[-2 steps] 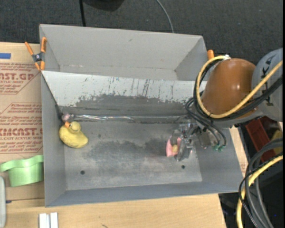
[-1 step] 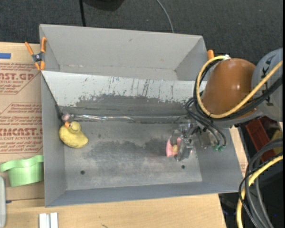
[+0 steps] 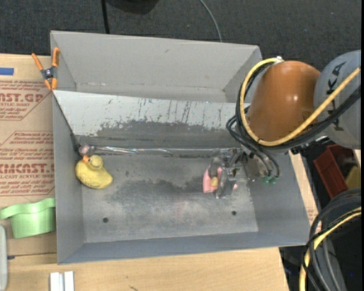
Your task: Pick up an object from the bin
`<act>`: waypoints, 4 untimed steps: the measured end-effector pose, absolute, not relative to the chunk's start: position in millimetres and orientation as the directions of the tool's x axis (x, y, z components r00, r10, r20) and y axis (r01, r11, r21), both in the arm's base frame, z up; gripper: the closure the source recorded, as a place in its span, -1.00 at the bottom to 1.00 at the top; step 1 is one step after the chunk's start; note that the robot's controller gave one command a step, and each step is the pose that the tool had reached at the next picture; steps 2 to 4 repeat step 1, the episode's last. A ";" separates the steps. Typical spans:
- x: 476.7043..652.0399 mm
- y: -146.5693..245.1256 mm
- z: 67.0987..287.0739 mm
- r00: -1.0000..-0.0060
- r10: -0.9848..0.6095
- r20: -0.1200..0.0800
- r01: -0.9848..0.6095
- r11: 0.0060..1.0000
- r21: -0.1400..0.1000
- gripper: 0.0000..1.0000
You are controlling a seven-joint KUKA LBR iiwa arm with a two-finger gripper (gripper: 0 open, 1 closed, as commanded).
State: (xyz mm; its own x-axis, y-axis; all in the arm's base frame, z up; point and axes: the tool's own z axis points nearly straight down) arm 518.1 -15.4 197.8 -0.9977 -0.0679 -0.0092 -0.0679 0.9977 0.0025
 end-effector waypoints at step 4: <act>518.1 -15.5 197.8 -0.998 -0.068 -0.009 -0.068 0.998 0.003 1.00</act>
Offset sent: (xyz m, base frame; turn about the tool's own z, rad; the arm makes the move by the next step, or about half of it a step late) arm 0.0129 0.0127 0.0406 0.0321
